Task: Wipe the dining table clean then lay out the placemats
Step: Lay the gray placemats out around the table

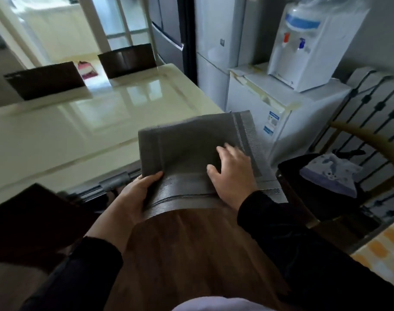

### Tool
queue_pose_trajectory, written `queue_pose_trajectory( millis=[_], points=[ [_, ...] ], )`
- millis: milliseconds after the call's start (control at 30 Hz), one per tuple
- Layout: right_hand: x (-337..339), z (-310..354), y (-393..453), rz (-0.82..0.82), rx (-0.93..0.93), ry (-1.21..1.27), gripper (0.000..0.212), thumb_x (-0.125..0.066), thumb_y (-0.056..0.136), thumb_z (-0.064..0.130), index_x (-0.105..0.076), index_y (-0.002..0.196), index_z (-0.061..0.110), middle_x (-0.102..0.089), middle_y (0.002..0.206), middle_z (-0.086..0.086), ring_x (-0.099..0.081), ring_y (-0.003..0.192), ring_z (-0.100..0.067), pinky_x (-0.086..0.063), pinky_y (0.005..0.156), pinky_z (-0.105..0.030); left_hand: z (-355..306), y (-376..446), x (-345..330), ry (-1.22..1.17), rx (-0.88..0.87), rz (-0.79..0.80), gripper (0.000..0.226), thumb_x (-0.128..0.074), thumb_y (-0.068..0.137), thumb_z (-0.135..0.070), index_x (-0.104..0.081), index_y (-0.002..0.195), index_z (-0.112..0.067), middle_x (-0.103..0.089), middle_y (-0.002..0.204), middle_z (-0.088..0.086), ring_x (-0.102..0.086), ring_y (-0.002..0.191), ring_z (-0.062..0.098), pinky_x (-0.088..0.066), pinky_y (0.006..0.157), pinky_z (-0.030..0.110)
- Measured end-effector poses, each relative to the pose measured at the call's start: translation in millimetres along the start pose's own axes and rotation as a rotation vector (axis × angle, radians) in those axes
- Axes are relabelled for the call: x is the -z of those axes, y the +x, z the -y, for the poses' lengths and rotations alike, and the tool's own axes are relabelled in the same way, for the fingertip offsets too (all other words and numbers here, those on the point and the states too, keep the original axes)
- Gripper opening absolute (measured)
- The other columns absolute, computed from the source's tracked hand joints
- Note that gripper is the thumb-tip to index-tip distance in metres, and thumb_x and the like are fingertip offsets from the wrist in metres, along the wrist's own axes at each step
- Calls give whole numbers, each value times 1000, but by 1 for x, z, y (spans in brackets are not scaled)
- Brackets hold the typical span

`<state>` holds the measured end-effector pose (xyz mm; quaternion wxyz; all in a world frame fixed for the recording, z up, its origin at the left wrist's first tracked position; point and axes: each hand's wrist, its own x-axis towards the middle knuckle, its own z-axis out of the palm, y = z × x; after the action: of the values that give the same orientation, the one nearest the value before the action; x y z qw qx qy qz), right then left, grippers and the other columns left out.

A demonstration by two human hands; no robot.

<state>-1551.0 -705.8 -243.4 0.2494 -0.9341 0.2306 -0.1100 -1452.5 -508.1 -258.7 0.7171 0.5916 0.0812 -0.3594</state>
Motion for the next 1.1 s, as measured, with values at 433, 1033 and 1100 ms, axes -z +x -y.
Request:
queue_pose_trajectory(
  millis=[433,1033,1100],
  points=[
    [-92,158,57,93,125,-160,63,-44,98,41,-26,155,20,-15,165,-7,-6,152,-28,-8,121,-56,-65,3,197,-180,-37,-152,55,-72,80,-26,-62,128,0,-70,115,22,-72,89,32,-61,72,37],
    [-166,219,245,254,360,-142,73,-46,98,44,-14,157,16,-2,165,-10,-9,149,-34,-20,118,-46,-129,98,242,-483,-147,-363,30,-59,87,-20,-72,101,3,-73,92,18,-73,74,27,-61,59,32],
    [-172,224,271,247,386,-111,80,-48,97,45,-7,157,14,0,166,-11,-8,150,-33,-19,118,-44,-138,112,242,-503,-155,-411,38,-61,86,-21,-65,116,2,-71,101,18,-72,83,28,-61,66,34]
  ],
)
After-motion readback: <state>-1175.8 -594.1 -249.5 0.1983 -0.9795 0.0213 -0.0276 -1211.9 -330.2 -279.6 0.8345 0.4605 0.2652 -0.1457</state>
